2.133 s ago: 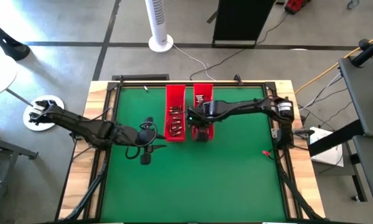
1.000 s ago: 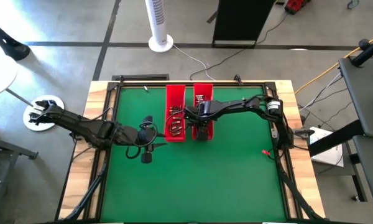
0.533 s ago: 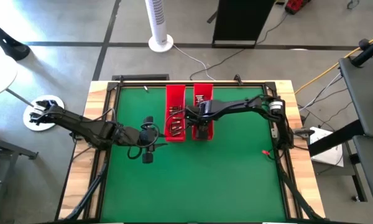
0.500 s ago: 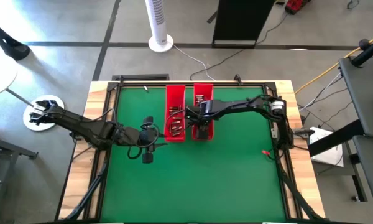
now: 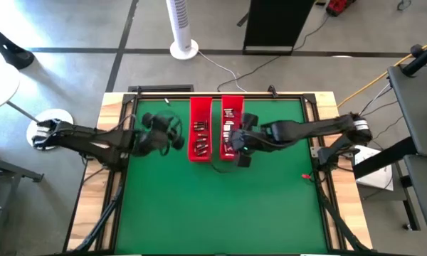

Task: Sort batteries
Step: Put the silver battery into the right red bin

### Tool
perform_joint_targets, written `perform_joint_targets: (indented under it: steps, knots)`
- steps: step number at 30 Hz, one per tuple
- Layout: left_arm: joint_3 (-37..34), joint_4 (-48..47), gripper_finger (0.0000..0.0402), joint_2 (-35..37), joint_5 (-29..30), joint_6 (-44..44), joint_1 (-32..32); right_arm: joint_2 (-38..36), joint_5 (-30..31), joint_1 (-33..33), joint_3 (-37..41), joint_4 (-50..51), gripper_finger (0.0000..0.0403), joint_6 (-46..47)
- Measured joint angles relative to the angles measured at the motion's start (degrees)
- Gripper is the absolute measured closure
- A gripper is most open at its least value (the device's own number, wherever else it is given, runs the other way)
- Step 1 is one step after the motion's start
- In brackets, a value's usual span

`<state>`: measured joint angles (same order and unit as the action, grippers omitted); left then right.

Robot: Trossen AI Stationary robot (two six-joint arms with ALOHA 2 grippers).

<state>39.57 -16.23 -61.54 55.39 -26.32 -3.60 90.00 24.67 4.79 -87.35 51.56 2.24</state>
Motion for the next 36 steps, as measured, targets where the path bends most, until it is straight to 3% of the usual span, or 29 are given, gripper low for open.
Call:
perform_joint_targets:
  steps: [5,7,9,12,16,20,28,36]
  knots:
    - [-0.02,1.55,0.0281,-1.81,-28.54,-3.07,22.04,-2.76,2.66,4.99,0.45,0.22,0.0208,0.92]
    - [-0.02,3.68,0.0281,-3.71,-36.85,-3.13,30.86,-2.84,5.39,6.61,0.85,0.13,0.0204,1.17]
    - [-0.02,4.65,0.0281,-5.78,-41.21,-3.17,38.81,-2.78,8.40,8.01,1.89,0.58,0.0202,2.37]
    - [-0.02,4.59,0.0281,-9.58,-39.86,-4.13,47.18,-2.78,10.07,9.11,4.31,0.57,0.0202,4.33]
    - [-0.02,7.51,0.0280,-15.52,-36.94,-10.48,51.82,-2.71,10.04,9.36,7.90,2.06,0.0202,7.49]
    - [1.16,11.28,0.0269,-20.80,-40.27,-13.66,51.94,-2.73,10.05,9.20,11.58,2.15,0.0202,7.66]
    - [7.80,6.51,0.0202,-29.97,-35.28,-27.74,52.24,-2.88,10.07,9.88,14.27,1.78,0.0202,9.13]
    - [17.60,-5.82,0.0178,-39.93,-29.90,-30.74,53.06,-2.88,10.03,12.02,17.51,1.79,0.0202,12.39]
